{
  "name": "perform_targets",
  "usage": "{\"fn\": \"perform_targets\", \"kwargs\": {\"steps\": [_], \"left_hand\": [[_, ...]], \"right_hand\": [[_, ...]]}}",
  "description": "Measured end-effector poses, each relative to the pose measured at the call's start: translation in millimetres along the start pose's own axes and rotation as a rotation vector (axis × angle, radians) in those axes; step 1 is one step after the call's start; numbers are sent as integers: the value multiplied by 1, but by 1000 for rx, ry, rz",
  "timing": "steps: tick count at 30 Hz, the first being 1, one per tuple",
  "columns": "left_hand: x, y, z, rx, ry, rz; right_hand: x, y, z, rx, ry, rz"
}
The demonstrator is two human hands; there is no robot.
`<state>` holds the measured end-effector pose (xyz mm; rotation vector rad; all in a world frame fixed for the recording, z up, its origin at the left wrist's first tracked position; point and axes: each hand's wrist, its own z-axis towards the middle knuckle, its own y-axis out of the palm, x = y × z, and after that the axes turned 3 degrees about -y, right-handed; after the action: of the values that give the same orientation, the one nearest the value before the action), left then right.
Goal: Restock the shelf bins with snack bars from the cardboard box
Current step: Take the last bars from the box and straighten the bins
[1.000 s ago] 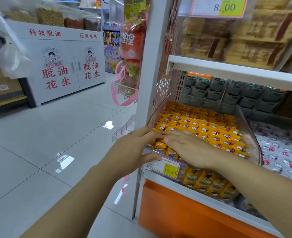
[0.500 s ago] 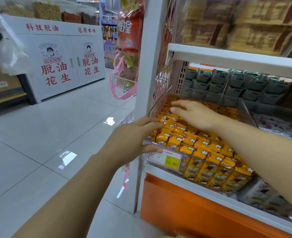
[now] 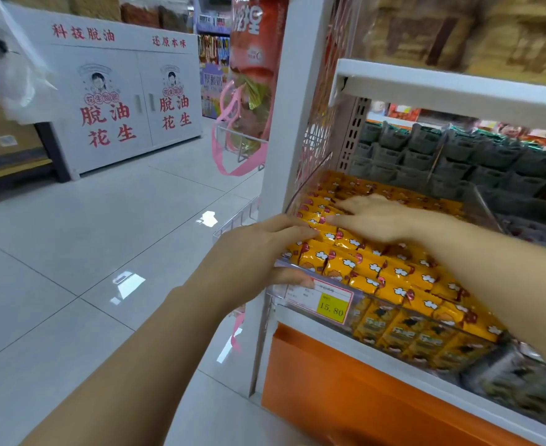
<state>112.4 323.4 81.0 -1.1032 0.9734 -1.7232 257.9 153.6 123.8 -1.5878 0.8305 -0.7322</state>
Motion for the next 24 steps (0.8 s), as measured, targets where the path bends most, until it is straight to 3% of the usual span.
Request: {"fn": "perform_targets", "kwargs": {"steps": [4, 6, 8, 12, 17, 24], "left_hand": [[-2, 1, 2, 17, -11, 6], [-2, 2, 2, 18, -15, 11], [-4, 4, 2, 42, -10, -3], [-10, 10, 2, 103, 50, 14], [-5, 6, 0, 36, -4, 21], [-9, 15, -1, 186, 100, 35]], "right_hand": [[1, -14, 29, 170, -15, 308], [-3, -10, 44, 104, -23, 342], [-5, 0, 54, 38, -33, 290], [-3, 7, 55, 73, -26, 179], [-11, 12, 33, 63, -40, 104], [-24, 22, -35, 47, -266, 37]]}}
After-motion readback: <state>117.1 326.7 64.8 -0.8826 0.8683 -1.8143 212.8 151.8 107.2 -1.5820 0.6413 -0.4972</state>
